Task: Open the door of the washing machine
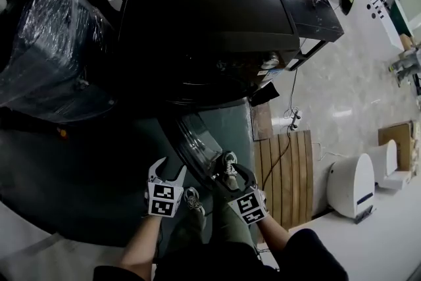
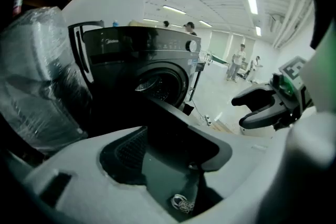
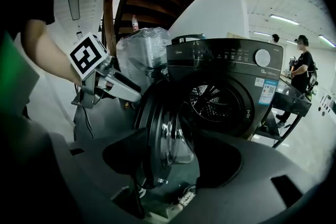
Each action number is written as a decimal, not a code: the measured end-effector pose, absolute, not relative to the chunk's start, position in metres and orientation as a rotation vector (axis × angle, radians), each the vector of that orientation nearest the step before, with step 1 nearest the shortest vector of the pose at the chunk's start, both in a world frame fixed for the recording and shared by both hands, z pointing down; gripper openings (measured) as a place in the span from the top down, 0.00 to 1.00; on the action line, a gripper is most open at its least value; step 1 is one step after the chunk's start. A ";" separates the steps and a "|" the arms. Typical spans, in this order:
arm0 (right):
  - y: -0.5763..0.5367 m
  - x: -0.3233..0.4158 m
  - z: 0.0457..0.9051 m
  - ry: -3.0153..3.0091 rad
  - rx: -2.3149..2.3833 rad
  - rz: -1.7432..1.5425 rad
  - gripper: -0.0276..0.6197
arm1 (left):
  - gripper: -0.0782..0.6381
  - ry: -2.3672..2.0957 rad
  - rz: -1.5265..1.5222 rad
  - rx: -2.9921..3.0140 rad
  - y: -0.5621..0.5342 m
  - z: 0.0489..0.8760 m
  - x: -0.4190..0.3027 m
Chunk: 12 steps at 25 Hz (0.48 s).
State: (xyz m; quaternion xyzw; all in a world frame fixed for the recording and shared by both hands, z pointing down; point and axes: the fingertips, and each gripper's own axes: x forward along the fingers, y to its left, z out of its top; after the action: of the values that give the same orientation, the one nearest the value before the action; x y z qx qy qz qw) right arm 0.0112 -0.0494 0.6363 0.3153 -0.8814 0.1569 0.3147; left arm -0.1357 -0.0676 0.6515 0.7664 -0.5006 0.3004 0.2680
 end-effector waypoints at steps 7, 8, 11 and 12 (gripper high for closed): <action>-0.025 -0.021 0.629 -2.338 0.801 0.380 0.54 | 0.59 -1.406 0.691 1.937 -0.020 0.654 -0.195; -0.023 -0.025 0.628 -2.339 0.794 0.378 0.54 | 0.59 -1.422 0.682 1.920 -0.015 0.655 -0.204; -0.018 -0.040 0.625 -2.344 0.764 0.368 0.54 | 0.59 -1.462 0.669 1.878 -0.005 0.656 -0.232; -0.018 -0.046 0.624 -2.347 0.755 0.363 0.54 | 0.59 -1.474 0.671 1.869 -0.003 0.656 -0.241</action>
State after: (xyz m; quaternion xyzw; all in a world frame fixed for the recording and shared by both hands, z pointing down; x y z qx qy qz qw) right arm -0.0459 -0.0181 0.6241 0.2872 -0.8926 0.1381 0.3190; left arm -0.2409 -0.0026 0.6558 0.7139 -0.5631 0.2564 0.3280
